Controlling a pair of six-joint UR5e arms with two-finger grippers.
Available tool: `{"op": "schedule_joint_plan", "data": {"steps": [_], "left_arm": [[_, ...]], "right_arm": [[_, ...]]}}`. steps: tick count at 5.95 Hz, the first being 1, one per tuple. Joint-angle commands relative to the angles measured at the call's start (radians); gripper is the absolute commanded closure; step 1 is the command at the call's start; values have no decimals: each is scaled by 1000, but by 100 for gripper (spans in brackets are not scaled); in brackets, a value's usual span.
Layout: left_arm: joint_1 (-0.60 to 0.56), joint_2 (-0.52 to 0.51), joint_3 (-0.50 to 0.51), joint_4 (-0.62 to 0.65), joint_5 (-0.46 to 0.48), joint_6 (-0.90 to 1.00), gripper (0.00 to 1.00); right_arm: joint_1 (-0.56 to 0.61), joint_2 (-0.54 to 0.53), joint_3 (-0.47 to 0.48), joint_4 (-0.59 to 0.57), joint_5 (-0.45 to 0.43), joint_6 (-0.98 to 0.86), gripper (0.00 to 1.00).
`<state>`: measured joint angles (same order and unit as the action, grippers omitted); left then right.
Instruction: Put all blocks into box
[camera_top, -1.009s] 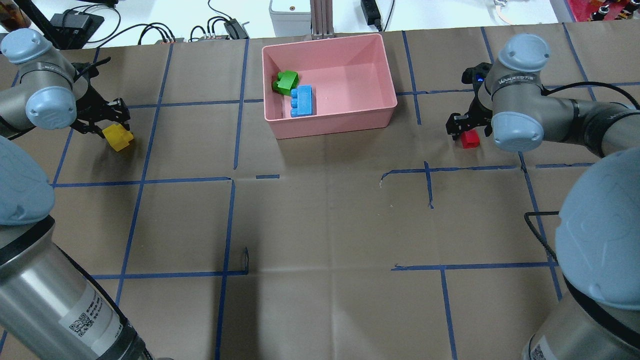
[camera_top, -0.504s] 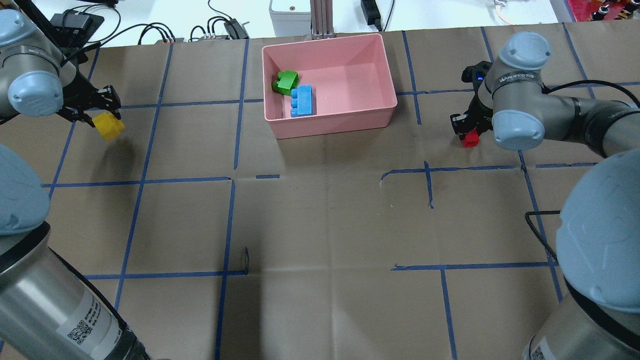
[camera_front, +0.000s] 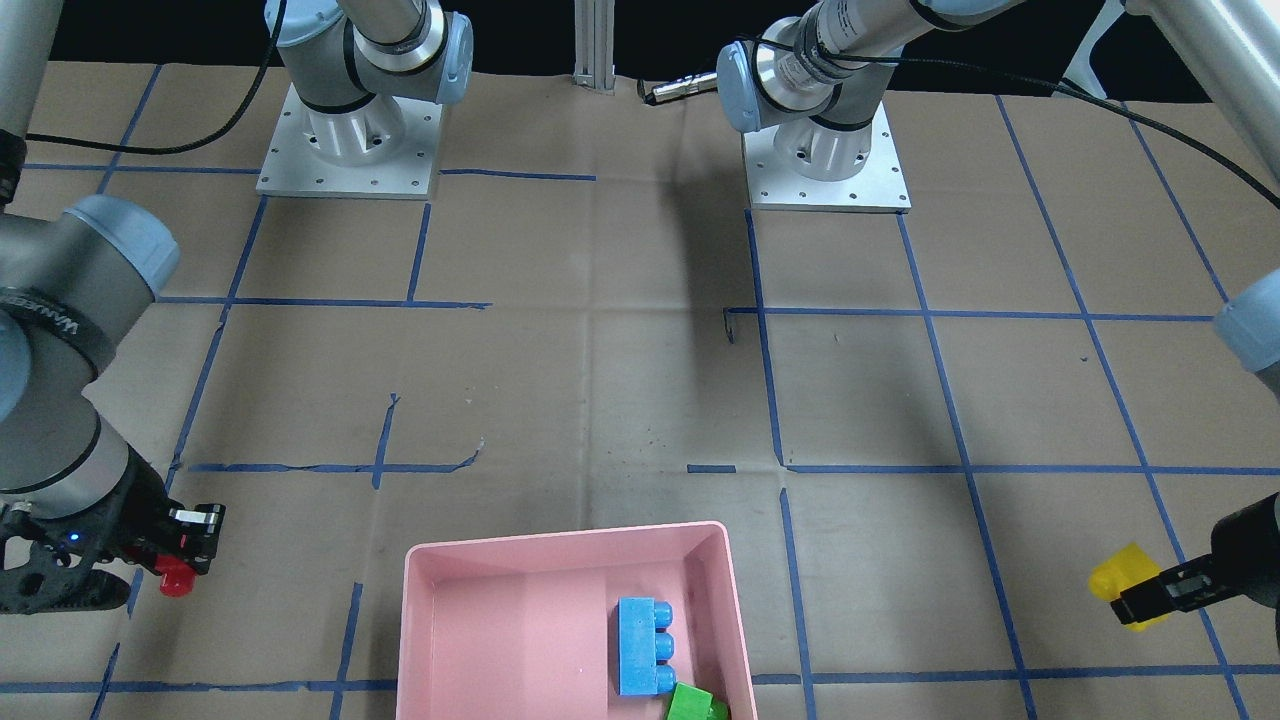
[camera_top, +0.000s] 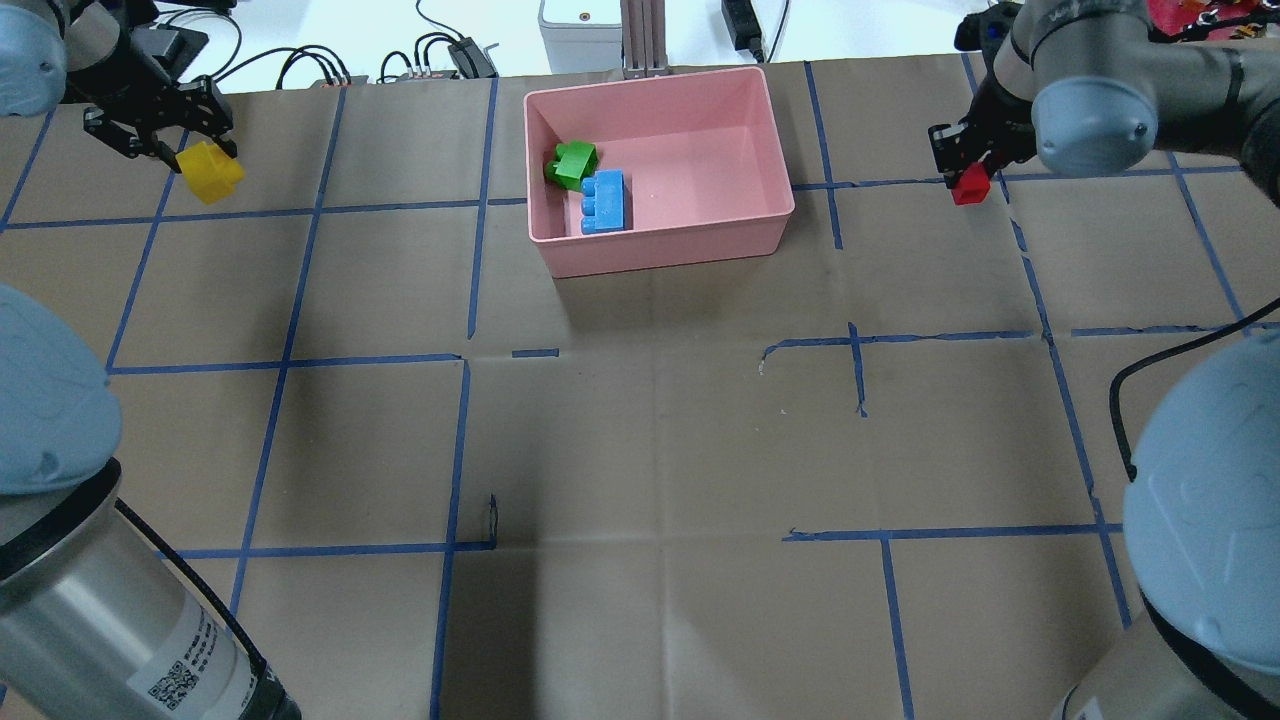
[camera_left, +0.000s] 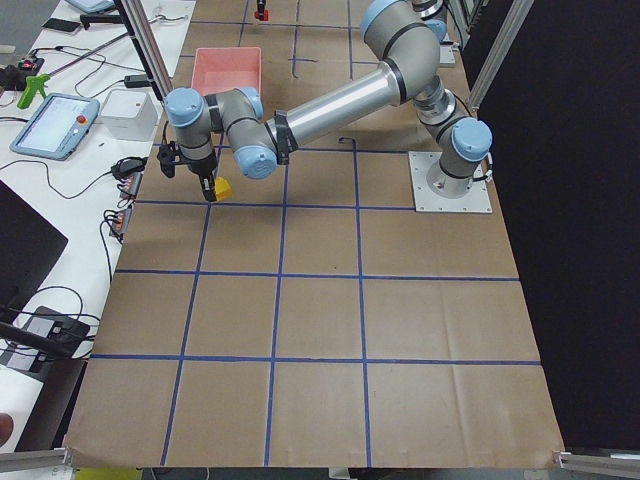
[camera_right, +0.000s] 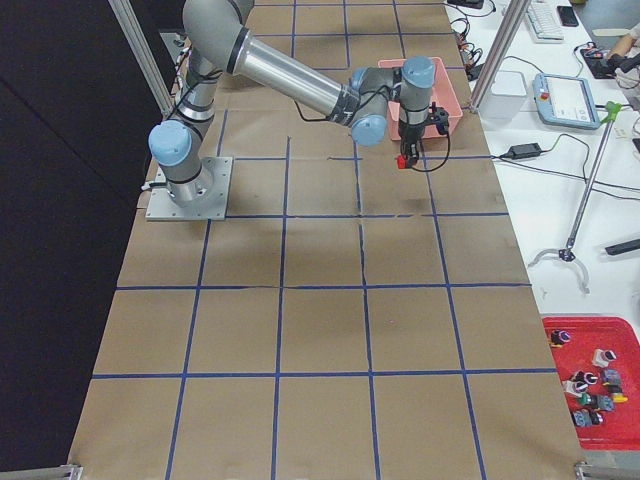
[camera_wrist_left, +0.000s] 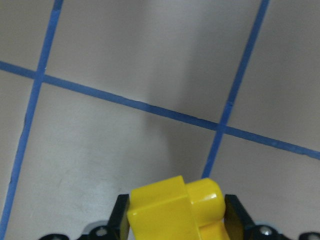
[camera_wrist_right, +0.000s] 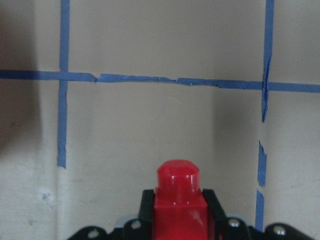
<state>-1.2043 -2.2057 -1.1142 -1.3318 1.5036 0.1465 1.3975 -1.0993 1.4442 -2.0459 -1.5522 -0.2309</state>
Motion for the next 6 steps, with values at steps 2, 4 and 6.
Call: {"op": "schedule_joint_plan", "data": {"steps": [2,4,6], "left_arm": [[-185,0,46,-14,-34,15,84],[-256,-8,48,-17,-140,-1,84],[-317,-26,68,-17,-143,-77,84]], "right_arm": [[119,45,-168,147,286,164,96],[243,140,-169,-96,320,362,96],[267,179,-186,-238,336,406,30]]}}
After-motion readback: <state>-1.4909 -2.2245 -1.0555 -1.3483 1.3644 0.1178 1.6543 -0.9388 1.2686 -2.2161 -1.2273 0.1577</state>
